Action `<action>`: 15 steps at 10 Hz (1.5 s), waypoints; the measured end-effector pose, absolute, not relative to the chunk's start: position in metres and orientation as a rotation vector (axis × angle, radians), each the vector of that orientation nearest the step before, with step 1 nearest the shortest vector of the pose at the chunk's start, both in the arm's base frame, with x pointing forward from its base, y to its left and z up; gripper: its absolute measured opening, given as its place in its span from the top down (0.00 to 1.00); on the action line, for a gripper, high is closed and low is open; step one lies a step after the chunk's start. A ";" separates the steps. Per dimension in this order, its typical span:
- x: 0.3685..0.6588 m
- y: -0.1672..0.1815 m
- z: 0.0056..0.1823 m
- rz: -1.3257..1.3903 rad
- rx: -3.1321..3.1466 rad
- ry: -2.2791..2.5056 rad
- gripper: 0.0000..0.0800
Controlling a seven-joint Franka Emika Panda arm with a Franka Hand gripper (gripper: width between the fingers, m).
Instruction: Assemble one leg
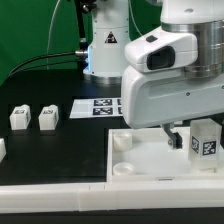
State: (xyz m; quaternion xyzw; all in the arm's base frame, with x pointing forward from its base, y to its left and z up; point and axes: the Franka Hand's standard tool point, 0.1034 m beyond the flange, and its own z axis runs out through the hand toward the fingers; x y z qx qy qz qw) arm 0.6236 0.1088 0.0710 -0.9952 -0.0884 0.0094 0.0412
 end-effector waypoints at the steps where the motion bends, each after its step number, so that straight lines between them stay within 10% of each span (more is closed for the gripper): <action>1: 0.624 0.109 0.071 0.029 -3.047 -0.271 0.42; 2: 0.624 0.109 0.071 0.029 -3.047 -0.271 0.64; 15: 0.621 0.111 0.069 0.123 -2.634 1.564 0.63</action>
Offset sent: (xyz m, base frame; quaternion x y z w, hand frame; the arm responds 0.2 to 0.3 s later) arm 0.0000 0.0000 0.0000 0.0000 0.0000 0.0899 0.9960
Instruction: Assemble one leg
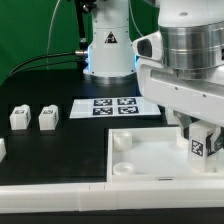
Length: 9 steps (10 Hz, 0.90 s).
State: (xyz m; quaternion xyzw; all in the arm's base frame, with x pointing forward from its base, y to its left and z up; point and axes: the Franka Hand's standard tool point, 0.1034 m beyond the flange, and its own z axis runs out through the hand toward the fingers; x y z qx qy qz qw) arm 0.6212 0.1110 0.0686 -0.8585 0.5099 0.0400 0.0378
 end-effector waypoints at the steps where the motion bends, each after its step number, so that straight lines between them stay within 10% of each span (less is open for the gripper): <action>1: 0.621 0.111 0.068 0.127 -2.575 1.666 0.63; 4: 0.621 0.111 0.069 0.135 -2.482 1.805 0.63; 9: 0.620 0.112 0.068 0.118 -2.702 1.443 0.21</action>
Offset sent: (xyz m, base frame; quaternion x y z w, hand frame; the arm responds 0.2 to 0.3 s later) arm 0.0000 0.0000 0.0000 0.0000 0.0000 0.0899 0.9960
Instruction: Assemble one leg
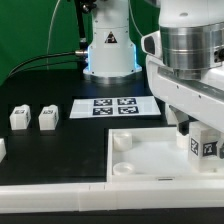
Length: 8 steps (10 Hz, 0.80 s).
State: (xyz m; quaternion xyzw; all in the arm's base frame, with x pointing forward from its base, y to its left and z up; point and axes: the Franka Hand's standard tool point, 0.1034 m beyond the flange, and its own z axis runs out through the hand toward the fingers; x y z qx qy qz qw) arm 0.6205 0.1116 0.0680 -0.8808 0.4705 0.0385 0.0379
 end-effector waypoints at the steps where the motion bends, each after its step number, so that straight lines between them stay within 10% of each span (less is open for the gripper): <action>1: 0.620 0.112 0.068 0.110 -2.804 1.224 0.19; 8: 0.620 0.117 0.072 0.040 -3.071 -0.047 0.19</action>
Offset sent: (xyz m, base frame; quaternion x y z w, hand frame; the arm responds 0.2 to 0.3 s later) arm -0.0117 0.0038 0.0098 -0.0558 0.0258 -0.2572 0.9644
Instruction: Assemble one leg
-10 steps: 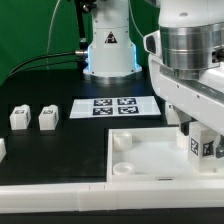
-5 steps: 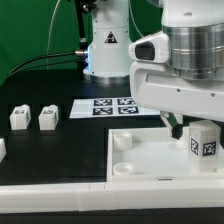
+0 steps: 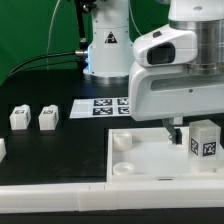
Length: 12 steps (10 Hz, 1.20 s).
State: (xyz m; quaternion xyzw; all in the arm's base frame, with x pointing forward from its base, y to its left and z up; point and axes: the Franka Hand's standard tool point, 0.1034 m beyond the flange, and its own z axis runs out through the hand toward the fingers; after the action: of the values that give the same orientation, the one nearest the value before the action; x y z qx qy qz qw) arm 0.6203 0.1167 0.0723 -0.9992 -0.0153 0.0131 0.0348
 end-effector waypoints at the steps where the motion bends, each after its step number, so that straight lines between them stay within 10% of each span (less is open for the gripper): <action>1: 0.621 0.115 0.073 0.033 -3.064 -0.265 0.19; 6: 0.622 0.113 0.072 0.018 -3.040 -0.554 0.30; 8: 0.622 0.113 0.072 0.019 -3.040 -0.554 0.64; 12: 0.622 0.114 0.071 0.022 -3.058 -0.427 0.64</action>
Offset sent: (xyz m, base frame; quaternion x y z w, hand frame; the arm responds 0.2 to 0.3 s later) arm 0.0000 0.0000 0.0000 0.0000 0.0000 -0.0899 0.9960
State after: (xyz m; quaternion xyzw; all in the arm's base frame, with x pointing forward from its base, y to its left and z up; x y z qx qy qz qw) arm 0.6217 0.1136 0.0715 -0.9900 -0.1382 0.0072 0.0269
